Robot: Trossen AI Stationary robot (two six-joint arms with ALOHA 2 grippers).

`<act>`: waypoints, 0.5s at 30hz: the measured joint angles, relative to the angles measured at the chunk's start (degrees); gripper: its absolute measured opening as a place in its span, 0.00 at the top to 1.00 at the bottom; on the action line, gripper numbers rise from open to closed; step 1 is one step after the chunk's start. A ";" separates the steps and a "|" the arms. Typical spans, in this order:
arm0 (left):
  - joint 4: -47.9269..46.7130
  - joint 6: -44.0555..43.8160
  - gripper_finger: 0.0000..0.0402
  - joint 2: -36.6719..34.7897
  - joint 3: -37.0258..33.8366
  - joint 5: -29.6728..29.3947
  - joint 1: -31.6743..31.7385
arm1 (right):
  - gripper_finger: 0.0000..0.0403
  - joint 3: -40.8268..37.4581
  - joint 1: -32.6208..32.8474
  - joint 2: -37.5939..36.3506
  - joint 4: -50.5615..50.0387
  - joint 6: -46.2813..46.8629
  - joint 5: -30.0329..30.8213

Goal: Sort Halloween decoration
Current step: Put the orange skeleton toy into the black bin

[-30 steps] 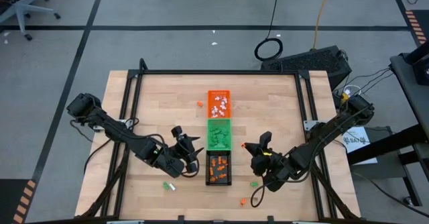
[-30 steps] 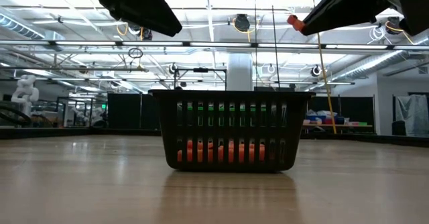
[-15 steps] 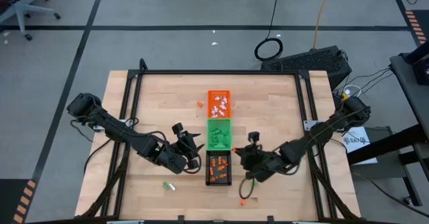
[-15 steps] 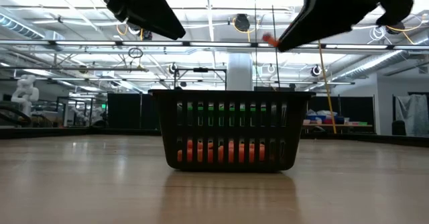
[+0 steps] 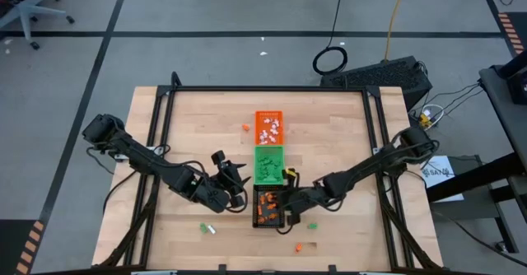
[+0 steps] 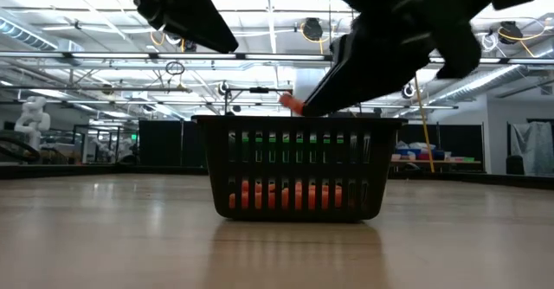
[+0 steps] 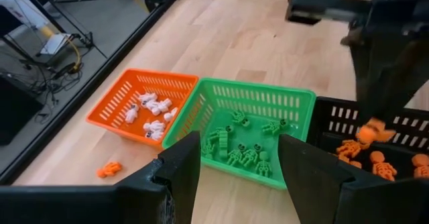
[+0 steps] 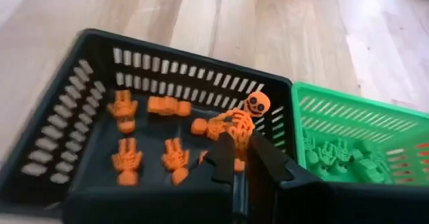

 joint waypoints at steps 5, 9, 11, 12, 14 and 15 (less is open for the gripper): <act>-0.47 -0.04 0.51 0.00 -0.01 0.04 0.00 | 0.97 0.00 0.03 2.86 3.55 0.09 0.23; 0.03 -0.04 0.51 -0.04 -0.58 0.12 0.01 | 0.87 0.00 -0.01 3.61 4.00 1.39 0.29; 0.32 -0.45 0.51 -0.04 -1.31 0.06 0.13 | 0.81 -0.02 -0.05 3.67 4.00 1.37 0.42; 0.41 -0.87 0.51 -0.04 -1.62 0.05 0.21 | 0.78 -0.02 -0.03 3.67 4.46 1.22 0.40; 0.44 -1.85 0.51 -0.04 -2.23 0.01 0.31 | 0.74 -0.02 -0.02 3.60 5.62 0.20 0.39; 0.48 -2.03 0.51 -0.04 -2.53 0.00 0.35 | 0.72 -0.02 0.01 3.54 5.81 -0.58 0.18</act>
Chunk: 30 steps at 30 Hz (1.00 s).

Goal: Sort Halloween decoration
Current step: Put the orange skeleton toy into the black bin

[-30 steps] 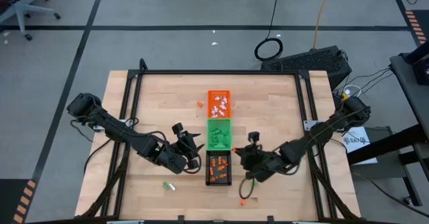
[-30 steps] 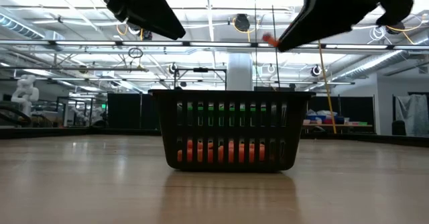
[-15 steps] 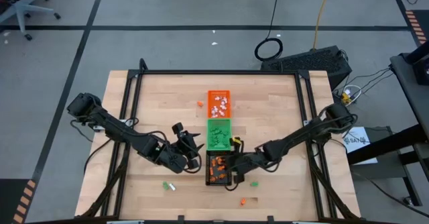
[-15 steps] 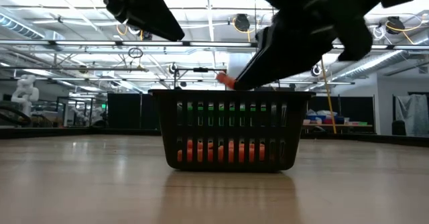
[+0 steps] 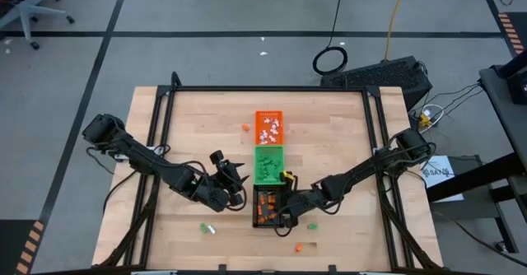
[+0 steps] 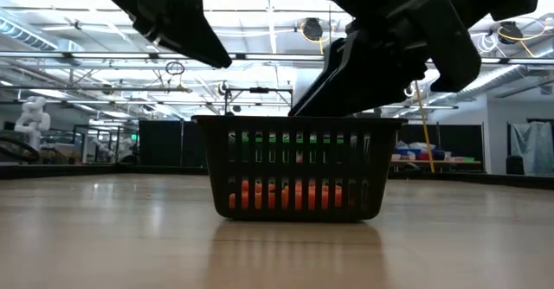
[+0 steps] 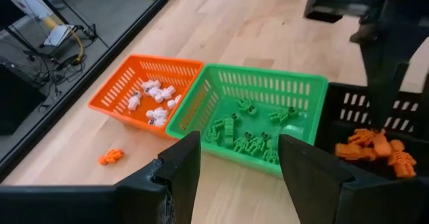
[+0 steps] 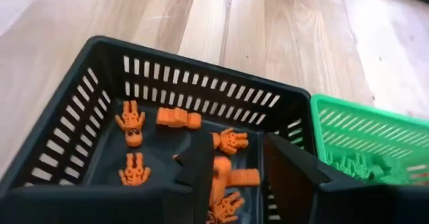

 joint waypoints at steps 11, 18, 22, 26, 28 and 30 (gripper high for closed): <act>-1.13 -1.28 0.51 0.00 -0.40 2.02 0.75 | 0.69 -0.02 0.87 -8.12 -7.61 -3.82 0.08; -3.21 -1.39 0.51 -0.50 -0.40 7.45 1.90 | 0.71 -2.24 6.52 -16.84 -22.56 6.61 1.12; -6.58 -2.48 0.51 -0.50 -0.40 7.52 1.88 | 0.72 -6.77 10.45 -19.96 -22.50 11.42 6.97; -9.77 -5.75 0.51 -0.55 -0.40 9.35 1.90 | 0.72 -10.66 13.51 -20.96 -22.40 15.56 14.25; -11.41 -7.57 0.51 -0.55 -0.40 11.65 1.90 | 0.72 -12.24 14.58 -20.94 -22.39 17.07 17.67; -12.71 -9.97 0.51 -0.55 -0.40 13.80 1.89 | 0.72 -13.48 15.20 -20.94 -22.34 18.14 19.94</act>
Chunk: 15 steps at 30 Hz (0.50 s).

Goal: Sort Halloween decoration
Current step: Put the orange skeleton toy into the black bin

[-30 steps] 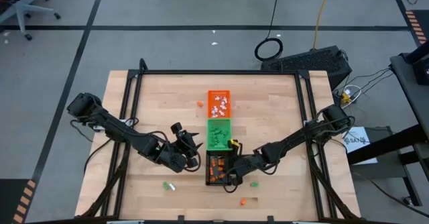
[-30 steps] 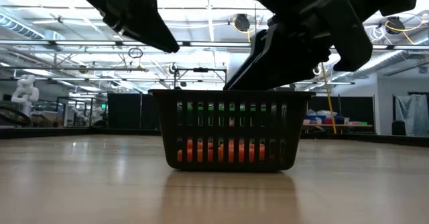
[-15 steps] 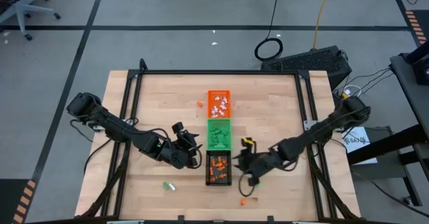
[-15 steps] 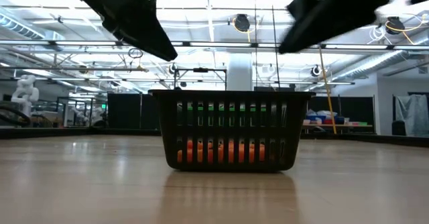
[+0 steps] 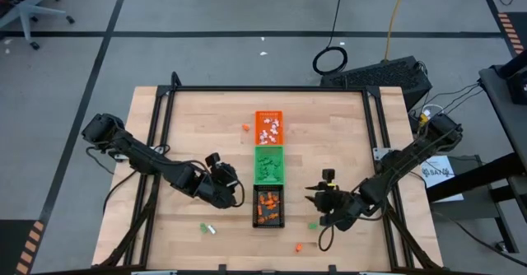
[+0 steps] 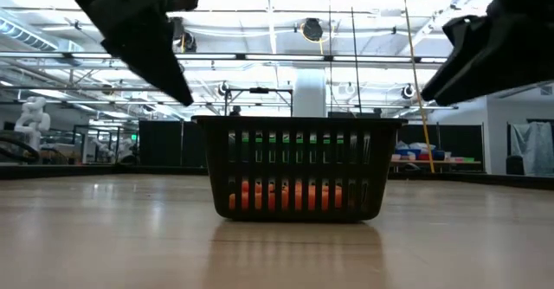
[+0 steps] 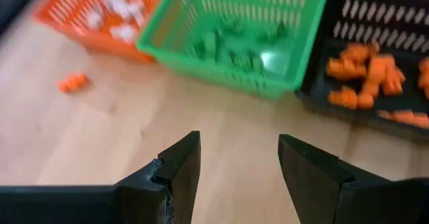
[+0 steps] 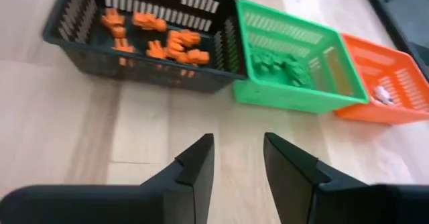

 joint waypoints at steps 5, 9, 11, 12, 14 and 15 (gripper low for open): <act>-2.70 -4.93 0.51 0.00 0.00 7.39 -0.30 | 0.72 -2.20 0.34 0.04 0.30 0.34 1.93; -2.93 -5.57 0.51 0.00 0.00 11.61 -1.16 | 0.72 -3.01 0.34 0.04 -0.02 -0.32 2.69; -3.04 -4.79 0.51 0.00 0.00 11.61 -1.24 | 0.72 -3.02 0.34 0.02 -0.59 -1.03 3.64; -3.15 -3.91 0.51 0.00 0.00 11.23 -1.00 | 0.72 -3.02 0.34 0.02 -0.84 -1.24 4.38; -4.12 -2.07 0.51 0.00 0.00 10.58 -0.01 | 0.72 -3.02 0.34 0.02 -1.77 -1.37 6.13; -4.90 -1.52 0.51 0.00 0.00 10.48 0.74 | 0.72 -3.02 0.32 0.02 -2.27 -1.27 6.97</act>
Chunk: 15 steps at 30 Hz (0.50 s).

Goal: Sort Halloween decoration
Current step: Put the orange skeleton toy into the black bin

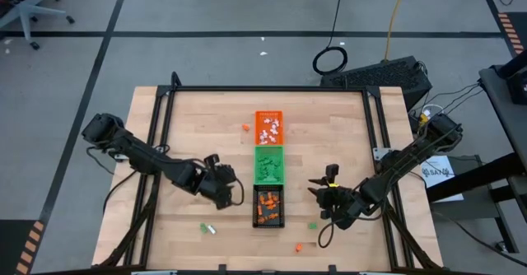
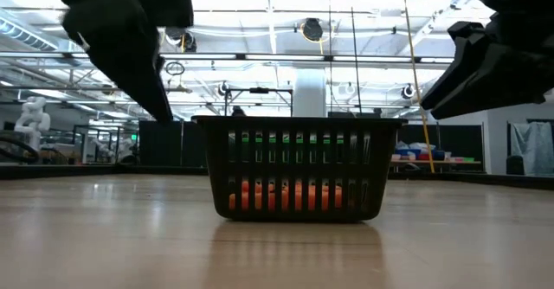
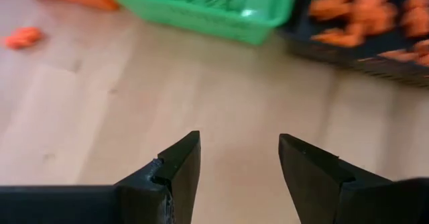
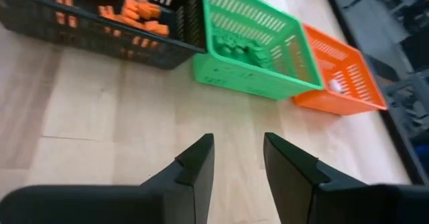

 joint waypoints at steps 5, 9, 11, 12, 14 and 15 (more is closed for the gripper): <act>-2.53 10.95 0.51 0.00 0.00 0.60 7.19 | 0.72 0.00 0.00 0.00 -0.47 0.43 0.26; -1.10 25.16 0.51 0.00 0.00 2.14 17.28 | 0.72 0.00 -0.05 0.00 -0.46 0.47 0.23; 0.35 33.15 0.51 0.00 0.00 2.75 22.73 | 0.72 0.00 -0.09 0.00 -0.47 0.51 0.23; 1.27 36.85 0.51 0.00 0.00 3.22 25.52 | 0.72 0.00 -0.09 0.00 -0.47 0.63 0.23; 3.64 43.63 0.51 0.00 0.00 6.07 31.19 | 0.72 0.00 -0.09 0.00 -0.47 0.69 0.23; 4.96 46.33 0.51 0.00 0.00 8.15 34.00 | 0.72 0.00 -0.09 0.00 -0.47 0.69 0.22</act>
